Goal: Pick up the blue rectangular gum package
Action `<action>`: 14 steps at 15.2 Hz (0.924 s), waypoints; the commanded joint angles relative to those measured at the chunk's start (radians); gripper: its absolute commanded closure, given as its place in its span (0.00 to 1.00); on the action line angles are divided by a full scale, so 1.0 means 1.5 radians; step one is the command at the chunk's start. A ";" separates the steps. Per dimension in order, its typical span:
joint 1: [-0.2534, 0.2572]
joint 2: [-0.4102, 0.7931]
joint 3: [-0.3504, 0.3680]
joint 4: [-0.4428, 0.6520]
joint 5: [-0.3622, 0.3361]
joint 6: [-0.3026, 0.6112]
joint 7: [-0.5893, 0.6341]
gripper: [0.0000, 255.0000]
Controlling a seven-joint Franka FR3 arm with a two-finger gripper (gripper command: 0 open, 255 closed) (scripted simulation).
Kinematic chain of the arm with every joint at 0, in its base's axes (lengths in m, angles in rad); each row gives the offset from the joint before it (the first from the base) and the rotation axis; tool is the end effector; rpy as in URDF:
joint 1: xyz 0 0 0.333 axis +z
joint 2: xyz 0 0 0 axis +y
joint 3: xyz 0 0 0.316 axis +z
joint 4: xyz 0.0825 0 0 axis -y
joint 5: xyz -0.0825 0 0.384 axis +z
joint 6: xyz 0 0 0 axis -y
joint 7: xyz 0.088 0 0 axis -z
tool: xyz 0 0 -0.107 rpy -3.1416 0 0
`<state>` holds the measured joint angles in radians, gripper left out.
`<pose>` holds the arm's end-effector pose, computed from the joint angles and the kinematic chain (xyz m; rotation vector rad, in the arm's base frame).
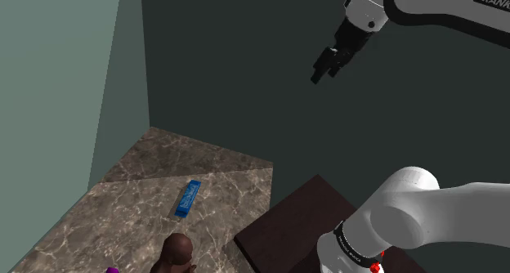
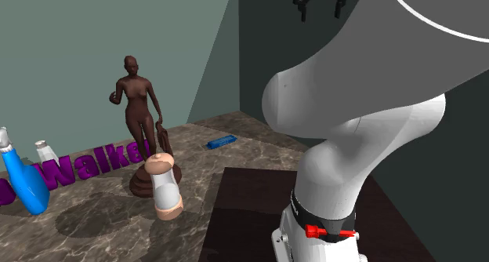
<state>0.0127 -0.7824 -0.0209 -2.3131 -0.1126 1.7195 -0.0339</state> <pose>0.3226 -0.0154 0.6249 3.0267 0.0553 0.2837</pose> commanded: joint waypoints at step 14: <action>0.004 0.028 0.140 -0.207 0.103 0.202 0.280 0.00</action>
<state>0.0178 -0.7590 0.1699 -2.6119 0.0284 1.9931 0.3497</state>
